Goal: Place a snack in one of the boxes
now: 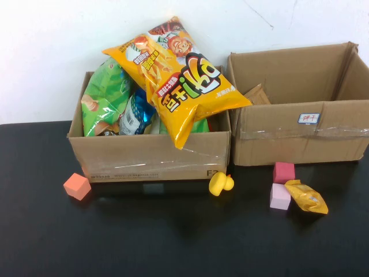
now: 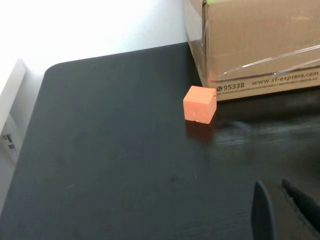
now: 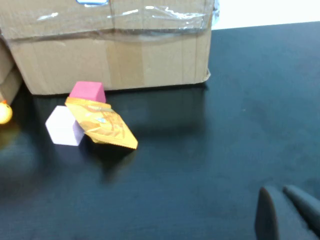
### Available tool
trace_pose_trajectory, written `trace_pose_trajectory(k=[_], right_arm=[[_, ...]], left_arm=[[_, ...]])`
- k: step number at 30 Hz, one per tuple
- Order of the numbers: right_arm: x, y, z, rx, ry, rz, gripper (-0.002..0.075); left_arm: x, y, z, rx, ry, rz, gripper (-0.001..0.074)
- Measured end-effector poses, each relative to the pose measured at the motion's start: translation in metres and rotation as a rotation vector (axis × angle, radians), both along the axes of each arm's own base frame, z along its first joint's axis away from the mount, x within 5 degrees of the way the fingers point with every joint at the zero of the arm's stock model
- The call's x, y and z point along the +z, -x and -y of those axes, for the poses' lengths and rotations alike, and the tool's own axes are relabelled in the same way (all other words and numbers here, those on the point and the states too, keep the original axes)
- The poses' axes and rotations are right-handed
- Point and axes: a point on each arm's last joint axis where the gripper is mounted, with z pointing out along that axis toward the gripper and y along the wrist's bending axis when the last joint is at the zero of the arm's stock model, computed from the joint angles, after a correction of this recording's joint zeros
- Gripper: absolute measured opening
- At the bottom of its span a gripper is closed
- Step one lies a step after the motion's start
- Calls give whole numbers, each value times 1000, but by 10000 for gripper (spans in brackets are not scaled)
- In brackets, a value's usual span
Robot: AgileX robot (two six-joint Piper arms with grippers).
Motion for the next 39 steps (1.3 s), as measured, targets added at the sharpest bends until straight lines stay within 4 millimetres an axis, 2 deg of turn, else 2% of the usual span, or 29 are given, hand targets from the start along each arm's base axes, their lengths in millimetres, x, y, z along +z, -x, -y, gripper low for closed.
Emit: trace_pose_trajectory(k=[31, 36, 38, 39], right_arm=[[1, 0, 0, 0, 14, 10, -1], [7, -2, 0, 6, 17, 81, -1], [12, -4, 0, 12, 22, 144, -1], [20, -5, -1, 20, 27, 235, -1]], left_arm=[[0, 0, 0, 0, 0, 0, -2], [1, 0, -1, 0, -19, 9, -2], [2, -1, -1, 1, -29, 28, -2], [4, -2, -1, 4, -32, 69, -2]])
